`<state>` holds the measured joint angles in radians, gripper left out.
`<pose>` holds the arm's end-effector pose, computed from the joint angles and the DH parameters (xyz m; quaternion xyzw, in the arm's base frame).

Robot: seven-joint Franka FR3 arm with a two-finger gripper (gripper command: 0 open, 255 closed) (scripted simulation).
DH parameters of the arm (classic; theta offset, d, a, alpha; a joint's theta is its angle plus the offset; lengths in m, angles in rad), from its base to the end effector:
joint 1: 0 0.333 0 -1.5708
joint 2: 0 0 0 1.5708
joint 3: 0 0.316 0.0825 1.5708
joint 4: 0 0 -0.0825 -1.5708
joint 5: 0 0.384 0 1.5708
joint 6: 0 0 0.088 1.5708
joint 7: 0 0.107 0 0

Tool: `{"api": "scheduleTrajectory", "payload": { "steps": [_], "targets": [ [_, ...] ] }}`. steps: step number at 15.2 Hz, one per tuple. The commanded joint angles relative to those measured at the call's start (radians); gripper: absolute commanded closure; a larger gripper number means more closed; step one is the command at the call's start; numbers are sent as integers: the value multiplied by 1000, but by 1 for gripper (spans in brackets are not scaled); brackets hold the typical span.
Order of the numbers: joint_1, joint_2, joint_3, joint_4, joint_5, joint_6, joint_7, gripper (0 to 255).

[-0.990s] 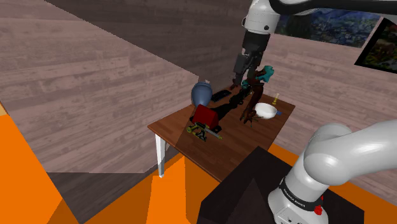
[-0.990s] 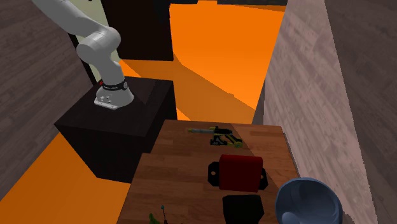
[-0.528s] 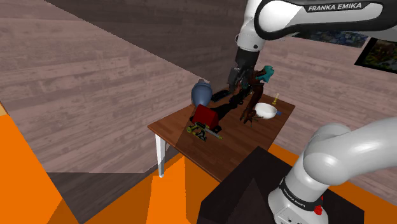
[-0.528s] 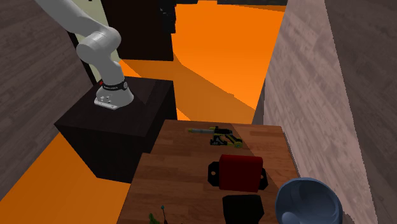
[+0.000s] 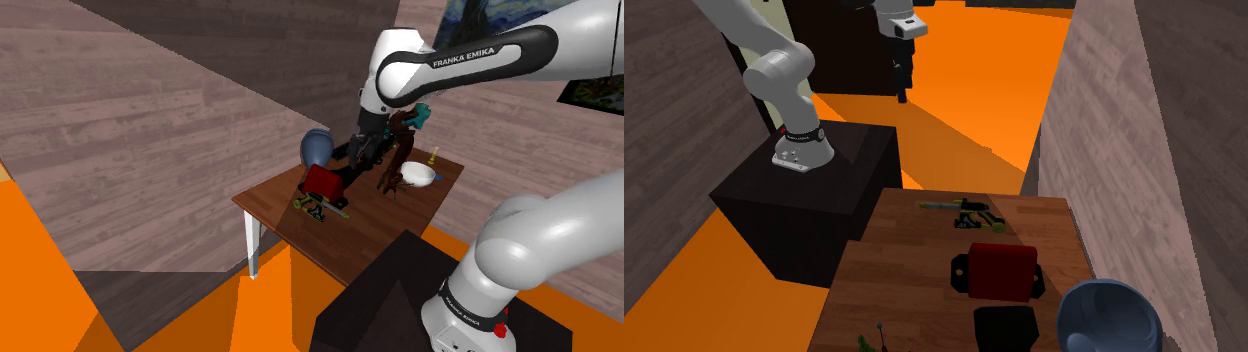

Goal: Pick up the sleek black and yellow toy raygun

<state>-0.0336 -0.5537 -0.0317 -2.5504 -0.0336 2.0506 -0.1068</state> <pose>0.3805 -0.0270 0.4594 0.9992 0.0302 0.0262 0.0090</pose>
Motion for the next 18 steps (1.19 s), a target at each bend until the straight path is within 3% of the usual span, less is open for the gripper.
{"api": "scheduleTrajectory", "payload": {
  "steps": [1, 10, 18],
  "targets": [
    [-7, 62, -17, -16, -4, 84, -19, 0],
    [-22, 382, -88, -9, 21, 410, -114, 0],
    [-42, 715, -111, 104, 153, 633, -266, 0]
  ]
}}
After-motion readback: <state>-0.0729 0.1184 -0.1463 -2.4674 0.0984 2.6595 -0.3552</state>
